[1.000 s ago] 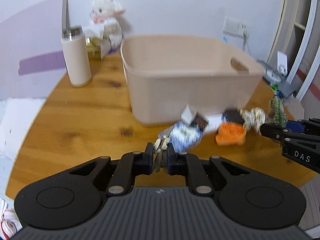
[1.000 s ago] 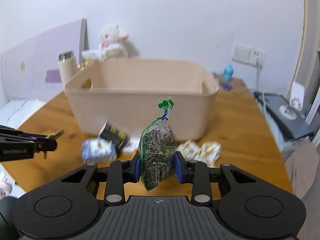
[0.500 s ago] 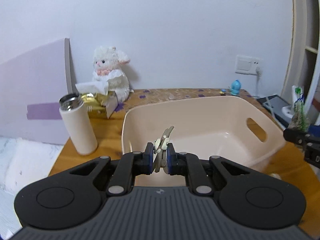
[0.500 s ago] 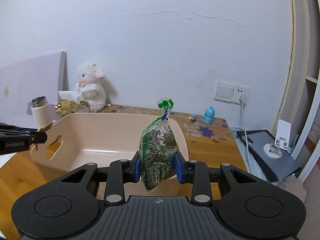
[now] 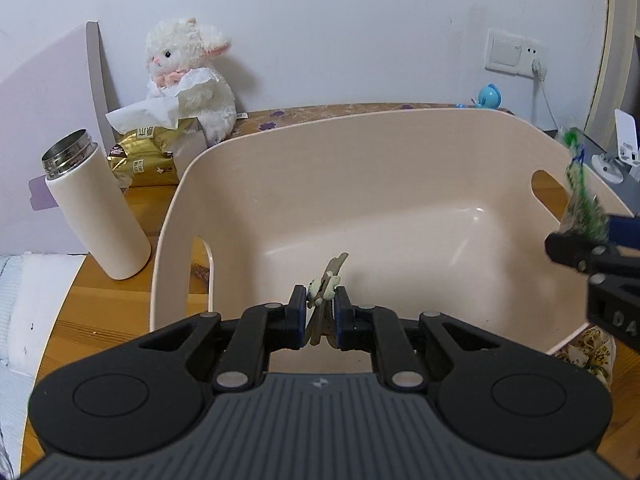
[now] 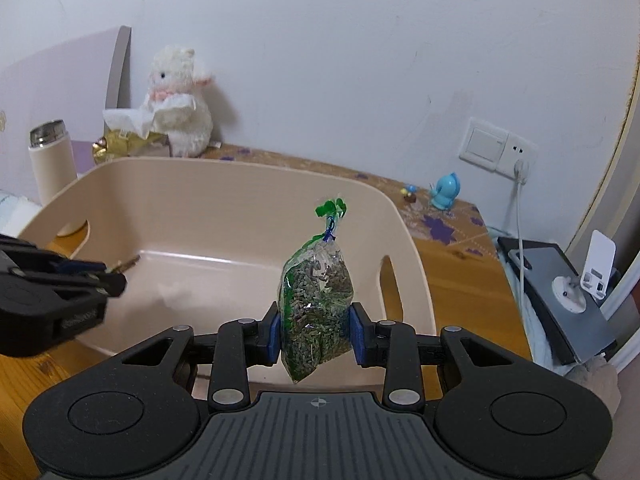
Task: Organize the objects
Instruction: 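Carry keychain and herb bag over the basket and open both tools, then grasp the blue-white tissue pack with the left tool while the right tool grasps the floral scrunchie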
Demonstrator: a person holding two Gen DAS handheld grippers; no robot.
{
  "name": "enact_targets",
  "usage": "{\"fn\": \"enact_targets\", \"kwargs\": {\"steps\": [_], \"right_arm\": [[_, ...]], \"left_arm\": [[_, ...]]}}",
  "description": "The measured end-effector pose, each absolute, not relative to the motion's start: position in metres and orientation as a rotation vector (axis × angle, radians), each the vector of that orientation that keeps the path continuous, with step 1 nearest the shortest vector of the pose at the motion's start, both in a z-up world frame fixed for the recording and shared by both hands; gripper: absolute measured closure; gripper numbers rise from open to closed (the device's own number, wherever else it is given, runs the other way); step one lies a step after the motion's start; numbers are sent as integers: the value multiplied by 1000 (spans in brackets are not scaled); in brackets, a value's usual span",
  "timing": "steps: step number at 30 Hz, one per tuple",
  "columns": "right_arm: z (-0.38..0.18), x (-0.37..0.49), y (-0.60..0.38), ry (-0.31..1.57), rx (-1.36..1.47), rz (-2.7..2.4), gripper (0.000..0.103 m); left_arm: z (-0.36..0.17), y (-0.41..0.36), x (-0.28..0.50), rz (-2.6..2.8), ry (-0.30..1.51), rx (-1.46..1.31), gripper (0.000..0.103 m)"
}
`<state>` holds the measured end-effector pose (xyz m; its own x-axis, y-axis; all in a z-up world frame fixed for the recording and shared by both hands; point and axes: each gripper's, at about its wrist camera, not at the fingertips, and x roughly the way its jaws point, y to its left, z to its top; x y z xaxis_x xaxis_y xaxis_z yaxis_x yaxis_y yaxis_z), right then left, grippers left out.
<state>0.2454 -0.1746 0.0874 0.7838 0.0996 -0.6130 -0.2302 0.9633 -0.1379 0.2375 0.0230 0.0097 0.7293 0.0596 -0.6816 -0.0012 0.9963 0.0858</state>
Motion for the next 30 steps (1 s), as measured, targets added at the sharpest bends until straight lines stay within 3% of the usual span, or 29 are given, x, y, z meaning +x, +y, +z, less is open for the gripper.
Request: {"fn": "enact_targets", "kwargs": {"steps": [1,3,4,5,8,17,22,30], "right_arm": [[88,244,-176,643,-206,173,60],[92,239,-179,636,-198,175,54],[95,235,-181,624,-196,177,51],[98,230,-183,609,-196,177,45],[108,212,-190,576,-197,184,34],[118,160,-213,567,-226,198,5],[106,146,-225,599,-277,192,0],[68,153,-239,711,-285,195,0]], "left_arm": [[12,23,236,33,745,85,86],[19,24,229,36,729,96,61],[24,24,225,40,714,99,39],[30,25,218,43,690,99,25],[45,25,199,47,642,117,15],[56,29,151,8,654,129,10],[40,30,134,-18,699,145,10],[-7,31,135,-77,811,162,10]]}}
